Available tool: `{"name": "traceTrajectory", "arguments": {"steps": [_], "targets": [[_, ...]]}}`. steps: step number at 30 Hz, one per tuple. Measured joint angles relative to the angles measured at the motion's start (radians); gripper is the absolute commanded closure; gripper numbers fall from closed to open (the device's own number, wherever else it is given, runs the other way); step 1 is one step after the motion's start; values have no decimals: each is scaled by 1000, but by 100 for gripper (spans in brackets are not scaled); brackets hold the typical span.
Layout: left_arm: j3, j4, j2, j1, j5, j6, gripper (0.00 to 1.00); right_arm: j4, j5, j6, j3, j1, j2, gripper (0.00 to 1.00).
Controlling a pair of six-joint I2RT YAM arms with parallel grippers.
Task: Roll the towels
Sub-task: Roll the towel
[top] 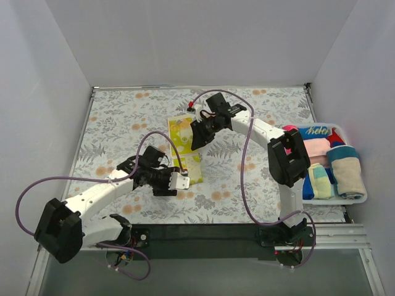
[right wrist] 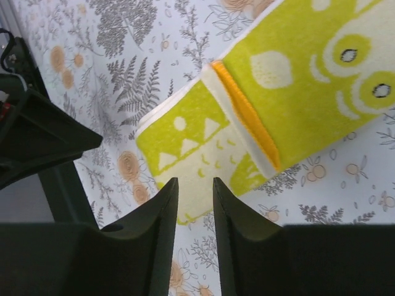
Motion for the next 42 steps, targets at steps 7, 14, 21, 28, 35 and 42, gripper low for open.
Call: {"name": "traceTrajectory", "arguments": {"steps": [7, 14, 21, 28, 35, 42], "targets": [[-34, 177, 107, -124, -101, -2, 55, 13, -105, 16, -31, 26, 74, 77], [-36, 311, 243, -157, -155, -4, 62, 12, -126, 23, -40, 37, 203, 79], [-43, 409, 287, -157, -161, -8, 82, 16, -141, 25, -47, 35, 213, 80], [-10, 335, 303, -156, -117, -6, 100, 33, -183, 23, -89, 31, 208, 80], [58, 94, 303, -156, 32, -8, 100, 24, -229, 20, -182, 60, 162, 79], [111, -84, 311, -157, 145, -51, 100, -1, -212, -1, -186, 73, 121, 77]]}}
